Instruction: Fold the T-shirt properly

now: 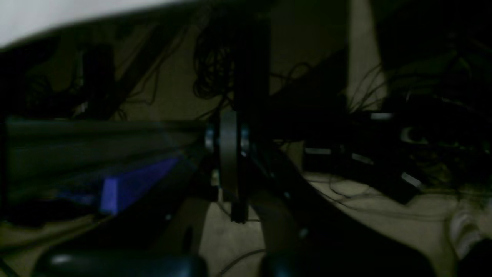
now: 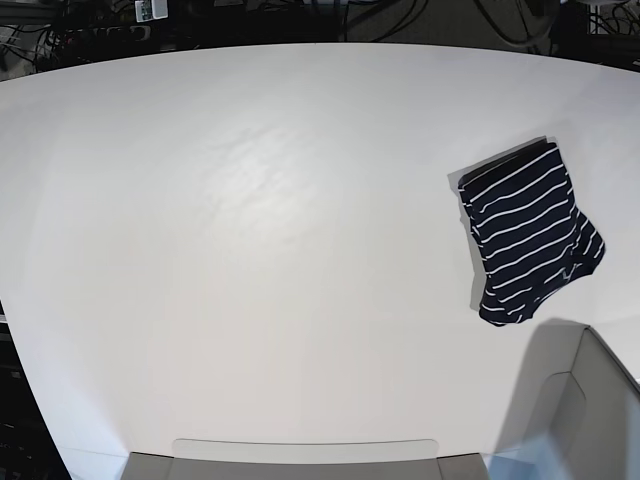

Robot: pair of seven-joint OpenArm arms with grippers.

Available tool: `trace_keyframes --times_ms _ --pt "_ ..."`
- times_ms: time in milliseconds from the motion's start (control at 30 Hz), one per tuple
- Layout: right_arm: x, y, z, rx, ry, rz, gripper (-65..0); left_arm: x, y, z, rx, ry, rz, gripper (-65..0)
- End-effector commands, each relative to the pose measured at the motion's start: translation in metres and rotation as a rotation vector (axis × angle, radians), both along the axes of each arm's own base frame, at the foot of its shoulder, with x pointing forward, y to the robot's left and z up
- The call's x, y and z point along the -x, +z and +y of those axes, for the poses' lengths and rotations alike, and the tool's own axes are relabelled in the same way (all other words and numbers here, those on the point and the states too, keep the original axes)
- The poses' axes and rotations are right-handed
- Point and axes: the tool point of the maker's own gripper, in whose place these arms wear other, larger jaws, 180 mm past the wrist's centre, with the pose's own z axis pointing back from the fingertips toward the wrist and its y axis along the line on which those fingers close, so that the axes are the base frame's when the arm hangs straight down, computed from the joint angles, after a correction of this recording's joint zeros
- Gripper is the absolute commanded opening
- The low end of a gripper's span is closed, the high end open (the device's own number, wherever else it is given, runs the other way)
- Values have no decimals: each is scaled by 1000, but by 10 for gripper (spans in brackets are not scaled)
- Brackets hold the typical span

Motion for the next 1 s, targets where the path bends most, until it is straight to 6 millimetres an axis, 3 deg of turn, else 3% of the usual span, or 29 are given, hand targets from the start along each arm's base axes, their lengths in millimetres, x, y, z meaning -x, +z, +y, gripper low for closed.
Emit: trace_keyframes --times_ms 0,167,400,600,700,833,967 --pt "2 -5 -6 8 -1 7 -650 18 -3 -3 2 48 -10 -650" --pt "4 -54 -38 82 -22 109 -650 71 -36 -36 50 192 -13 -650" --pt "2 -95 -71 106 -193 60 -650 70 -83 -63 132 237 24 -650" --pt "14 -126 -117 132 -283 157 -650 63 -115 -75 249 245 81 -650" --pt "18 -138 -127 124 -280 226 -650 59 -128 -84 278 182 153 -650" --pt "38 -153 -169 419 -196 363 -650 62 -148 -94 206 21 369 -650" --pt "35 -156 -196 749 20 428 -650 63 -168 -110 175 -162 620 -650"
